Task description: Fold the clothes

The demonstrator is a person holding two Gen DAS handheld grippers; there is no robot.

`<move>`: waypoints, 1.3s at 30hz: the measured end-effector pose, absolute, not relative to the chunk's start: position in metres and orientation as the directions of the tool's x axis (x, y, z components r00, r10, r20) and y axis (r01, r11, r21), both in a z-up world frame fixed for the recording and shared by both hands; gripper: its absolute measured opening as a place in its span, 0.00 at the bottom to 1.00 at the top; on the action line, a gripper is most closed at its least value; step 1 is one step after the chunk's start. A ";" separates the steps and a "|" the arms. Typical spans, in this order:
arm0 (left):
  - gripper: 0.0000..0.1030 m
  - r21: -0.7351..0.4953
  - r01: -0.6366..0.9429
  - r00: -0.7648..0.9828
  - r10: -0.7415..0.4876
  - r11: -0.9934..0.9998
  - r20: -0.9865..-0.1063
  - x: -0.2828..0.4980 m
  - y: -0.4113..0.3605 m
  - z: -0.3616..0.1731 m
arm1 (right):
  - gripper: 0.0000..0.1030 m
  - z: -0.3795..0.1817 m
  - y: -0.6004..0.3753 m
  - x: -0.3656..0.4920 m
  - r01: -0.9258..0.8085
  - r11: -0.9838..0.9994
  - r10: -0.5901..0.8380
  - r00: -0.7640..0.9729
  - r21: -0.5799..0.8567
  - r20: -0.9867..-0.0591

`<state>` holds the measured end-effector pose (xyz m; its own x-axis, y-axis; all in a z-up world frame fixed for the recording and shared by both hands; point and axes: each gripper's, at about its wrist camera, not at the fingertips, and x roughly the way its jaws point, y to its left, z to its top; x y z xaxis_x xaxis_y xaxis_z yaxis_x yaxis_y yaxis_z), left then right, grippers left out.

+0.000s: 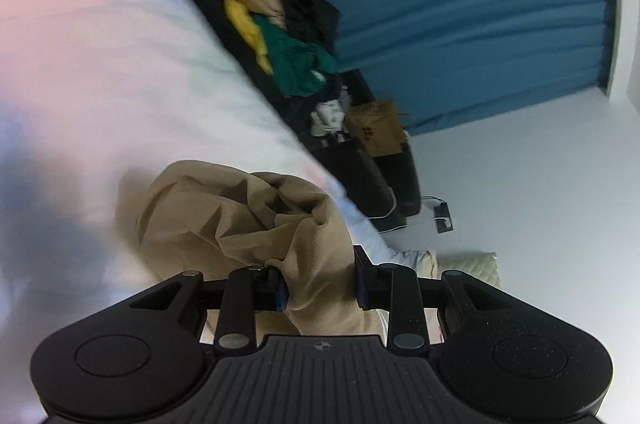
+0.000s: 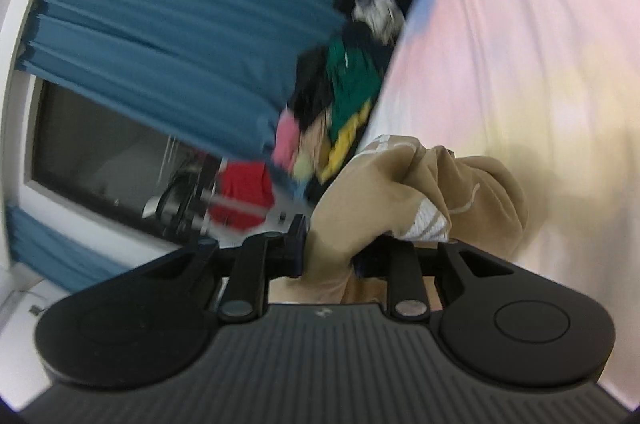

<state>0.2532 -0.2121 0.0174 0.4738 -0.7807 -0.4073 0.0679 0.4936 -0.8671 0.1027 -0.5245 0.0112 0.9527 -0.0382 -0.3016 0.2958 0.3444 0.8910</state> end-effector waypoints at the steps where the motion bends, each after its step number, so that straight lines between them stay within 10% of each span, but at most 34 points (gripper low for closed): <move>1: 0.31 -0.866 0.087 0.477 -0.784 0.493 -0.398 0.268 -0.228 0.017 | 0.25 0.012 -0.538 0.116 0.291 0.357 -0.057 0.955 0.888 -0.290; 23: 0.41 -0.631 0.279 0.382 -0.686 0.724 -0.619 0.262 -0.243 -0.165 | 0.27 -0.177 -0.534 0.087 0.515 0.315 -0.036 0.846 0.797 -0.533; 37: 0.81 -0.362 0.496 0.480 -0.597 0.789 -0.643 0.177 -0.240 -0.036 | 0.31 -0.062 -0.500 0.034 0.590 0.499 -0.016 0.738 0.635 -0.674; 39: 0.89 -0.326 0.531 0.511 -0.603 0.782 -0.612 0.156 -0.239 -0.008 | 0.51 -0.033 -0.491 0.022 0.546 0.568 -0.047 0.769 0.616 -0.638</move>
<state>0.1564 -0.2387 -0.0083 0.5112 -0.6031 -0.6123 0.5315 0.7817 -0.3263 0.0217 -0.4906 -0.0333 0.7686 -0.0473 -0.6380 0.5462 0.5678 0.6158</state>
